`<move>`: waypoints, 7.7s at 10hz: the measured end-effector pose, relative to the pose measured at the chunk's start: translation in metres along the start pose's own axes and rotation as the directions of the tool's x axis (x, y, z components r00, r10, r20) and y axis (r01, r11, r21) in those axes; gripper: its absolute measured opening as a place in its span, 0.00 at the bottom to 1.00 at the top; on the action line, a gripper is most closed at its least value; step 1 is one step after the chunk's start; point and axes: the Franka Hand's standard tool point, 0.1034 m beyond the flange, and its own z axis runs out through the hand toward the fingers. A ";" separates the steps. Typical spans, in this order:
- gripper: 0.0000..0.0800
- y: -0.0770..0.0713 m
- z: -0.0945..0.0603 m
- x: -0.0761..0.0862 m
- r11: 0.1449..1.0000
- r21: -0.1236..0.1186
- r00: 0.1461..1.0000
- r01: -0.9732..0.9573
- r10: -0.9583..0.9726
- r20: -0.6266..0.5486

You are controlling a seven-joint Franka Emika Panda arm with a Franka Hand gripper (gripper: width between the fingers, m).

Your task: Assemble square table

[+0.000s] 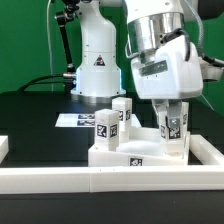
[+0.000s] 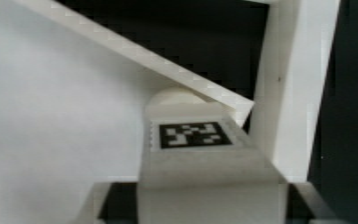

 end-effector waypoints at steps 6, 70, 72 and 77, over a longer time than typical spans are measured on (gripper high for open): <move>0.37 0.002 0.003 -0.013 0.910 -0.004 0.909 -0.415 0.415 0.041; 0.81 -0.003 0.015 -0.037 0.980 -0.105 0.982 -0.169 0.177 0.065; 0.81 -0.004 0.015 -0.036 0.995 -0.096 0.996 -0.039 0.046 0.077; 0.81 0.005 0.008 -0.030 0.828 -0.179 0.844 0.531 -0.496 0.204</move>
Offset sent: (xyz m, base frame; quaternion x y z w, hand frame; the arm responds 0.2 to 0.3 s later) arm 0.0080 0.0112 -0.0054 0.0077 -0.0026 0.2049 0.9787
